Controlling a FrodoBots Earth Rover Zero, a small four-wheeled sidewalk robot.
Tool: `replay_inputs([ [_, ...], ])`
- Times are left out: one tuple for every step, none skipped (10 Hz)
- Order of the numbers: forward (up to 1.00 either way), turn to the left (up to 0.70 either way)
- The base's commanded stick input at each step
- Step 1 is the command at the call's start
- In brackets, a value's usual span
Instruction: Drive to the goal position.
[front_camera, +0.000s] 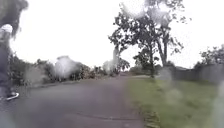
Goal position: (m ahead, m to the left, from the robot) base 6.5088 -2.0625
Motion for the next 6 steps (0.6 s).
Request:
replay_inputs([
  [0.85, 0.0],
  [0.85, 0.0],
  [0.85, 0.0],
  [0.85, 0.0],
  [0.85, 0.0],
  [0.85, 0.0],
])
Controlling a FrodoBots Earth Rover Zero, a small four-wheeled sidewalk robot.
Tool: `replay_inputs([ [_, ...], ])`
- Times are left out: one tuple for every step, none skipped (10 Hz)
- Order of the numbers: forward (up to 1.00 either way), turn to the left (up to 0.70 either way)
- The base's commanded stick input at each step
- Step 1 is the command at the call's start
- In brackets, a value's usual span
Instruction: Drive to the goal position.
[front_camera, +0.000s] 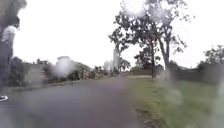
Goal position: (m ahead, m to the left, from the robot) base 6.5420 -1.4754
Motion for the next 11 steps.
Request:
replay_inputs([
  [0.85, 0.0],
  [0.85, 0.0],
  [0.85, 0.0],
  [0.85, 0.0],
  [0.85, 0.0],
  [0.85, 0.0],
  [0.85, 0.0],
  [0.85, 0.0],
  [0.85, 0.0],
  [0.85, 0.0],
  [0.85, 0.0],
])
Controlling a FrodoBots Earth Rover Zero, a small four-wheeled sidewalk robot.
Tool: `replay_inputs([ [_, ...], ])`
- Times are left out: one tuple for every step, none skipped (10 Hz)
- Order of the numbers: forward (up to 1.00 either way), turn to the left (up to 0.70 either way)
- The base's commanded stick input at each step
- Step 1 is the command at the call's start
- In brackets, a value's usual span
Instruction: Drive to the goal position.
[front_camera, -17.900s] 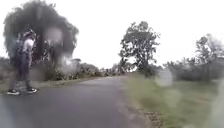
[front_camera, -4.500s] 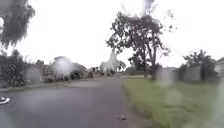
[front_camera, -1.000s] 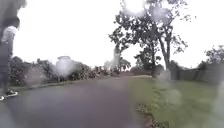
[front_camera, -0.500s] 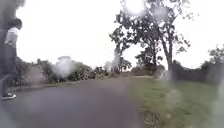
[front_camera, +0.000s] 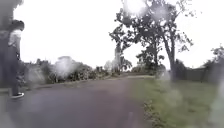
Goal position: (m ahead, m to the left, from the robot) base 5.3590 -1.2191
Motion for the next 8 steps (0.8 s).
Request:
replay_inputs([
  [0.85, 0.0],
  [0.85, -0.06],
  [0.85, -0.27],
  [0.85, -0.21],
  [0.85, -0.01],
  [0.85, 0.0],
  [0.85, 0.0],
  [0.85, 0.0],
])
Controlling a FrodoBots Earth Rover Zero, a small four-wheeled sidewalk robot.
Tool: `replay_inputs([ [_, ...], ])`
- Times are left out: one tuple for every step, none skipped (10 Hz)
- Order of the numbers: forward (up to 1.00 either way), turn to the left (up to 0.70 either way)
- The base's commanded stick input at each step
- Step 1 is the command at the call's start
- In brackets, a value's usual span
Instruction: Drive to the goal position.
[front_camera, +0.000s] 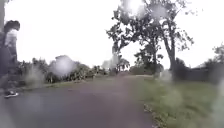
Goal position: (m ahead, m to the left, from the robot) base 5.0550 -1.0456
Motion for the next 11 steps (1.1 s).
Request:
replay_inputs([
  [0.85, 0.0],
  [0.85, 0.0],
  [0.85, 0.0],
  [0.85, 0.0],
  [0.85, 0.0],
  [0.85, -0.02],
  [0.85, -0.05],
  [0.85, -0.07],
  [0.85, -0.15],
  [0.85, -0.33],
  [0.85, -0.15],
])
